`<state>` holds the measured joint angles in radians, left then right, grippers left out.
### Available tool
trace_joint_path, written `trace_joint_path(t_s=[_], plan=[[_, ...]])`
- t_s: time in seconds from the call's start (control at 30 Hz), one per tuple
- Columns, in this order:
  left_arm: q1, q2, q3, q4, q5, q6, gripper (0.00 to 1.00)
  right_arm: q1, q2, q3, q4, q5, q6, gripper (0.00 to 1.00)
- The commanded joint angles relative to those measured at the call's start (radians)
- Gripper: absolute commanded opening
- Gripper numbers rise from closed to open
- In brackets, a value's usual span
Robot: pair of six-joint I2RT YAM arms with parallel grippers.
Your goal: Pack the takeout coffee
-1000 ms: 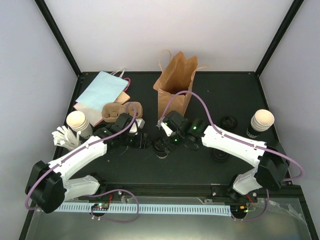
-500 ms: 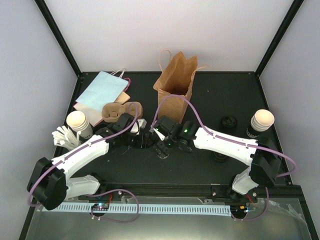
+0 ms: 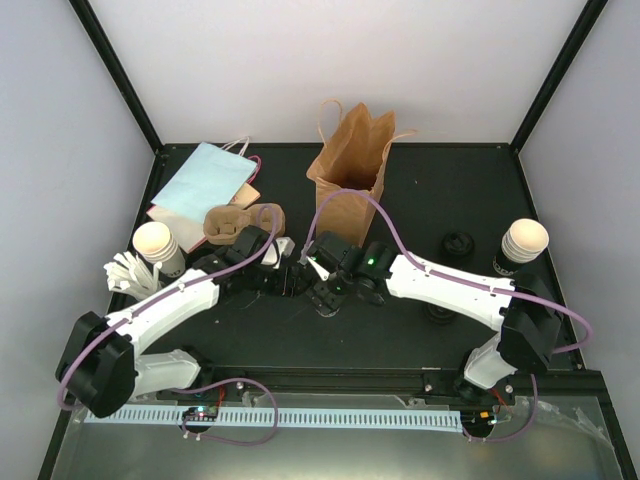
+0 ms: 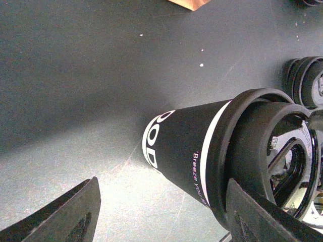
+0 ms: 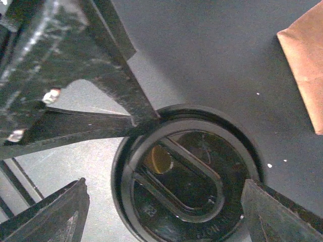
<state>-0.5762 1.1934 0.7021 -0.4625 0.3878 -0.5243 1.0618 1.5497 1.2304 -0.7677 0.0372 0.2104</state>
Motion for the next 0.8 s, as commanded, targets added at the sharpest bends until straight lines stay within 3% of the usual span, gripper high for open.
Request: trace_joint_path(t_s=[0.0, 0.43, 0.77], plan=[[0.003, 0.029, -0.022, 0.017, 0.012, 0.019, 0.70, 0.008, 0.002, -0.007, -0.009, -0.041, -0.005, 0.85], [0.003, 0.038, 0.010, -0.003, 0.002, 0.031, 0.69, 0.008, -0.021, -0.014, -0.027, -0.048, 0.020, 0.85], [0.003, 0.063, 0.085, -0.015, -0.002, 0.043, 0.69, -0.001, -0.079, -0.014, -0.062, 0.053, 0.030, 0.88]])
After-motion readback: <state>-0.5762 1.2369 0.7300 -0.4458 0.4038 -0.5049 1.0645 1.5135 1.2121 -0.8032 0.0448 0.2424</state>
